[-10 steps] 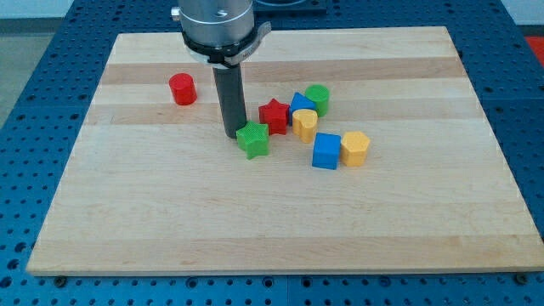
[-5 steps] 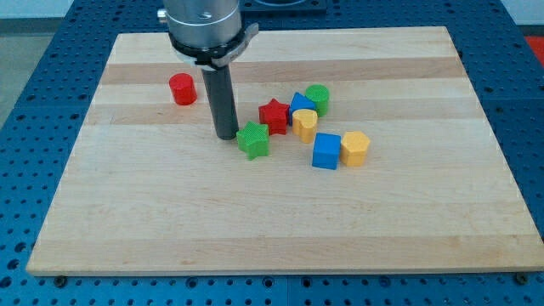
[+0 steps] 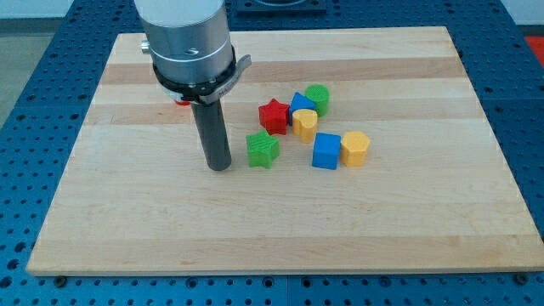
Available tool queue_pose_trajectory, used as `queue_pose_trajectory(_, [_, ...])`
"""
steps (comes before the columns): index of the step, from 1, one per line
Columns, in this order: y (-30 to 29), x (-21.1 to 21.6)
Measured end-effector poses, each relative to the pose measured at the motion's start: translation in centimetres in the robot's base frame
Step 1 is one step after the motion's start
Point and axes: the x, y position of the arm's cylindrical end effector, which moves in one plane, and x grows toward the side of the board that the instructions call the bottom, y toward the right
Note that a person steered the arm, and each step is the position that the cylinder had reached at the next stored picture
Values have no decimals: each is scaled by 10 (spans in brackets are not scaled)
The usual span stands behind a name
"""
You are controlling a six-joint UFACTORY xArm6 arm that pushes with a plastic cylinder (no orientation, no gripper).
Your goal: Move the green star into the yellow heart
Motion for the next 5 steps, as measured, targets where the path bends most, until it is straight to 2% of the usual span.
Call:
queue_pose_trajectory(1, [5,0])
queue_pose_trajectory(3, [70,0])
queue_pose_trajectory(5, [79,-5])
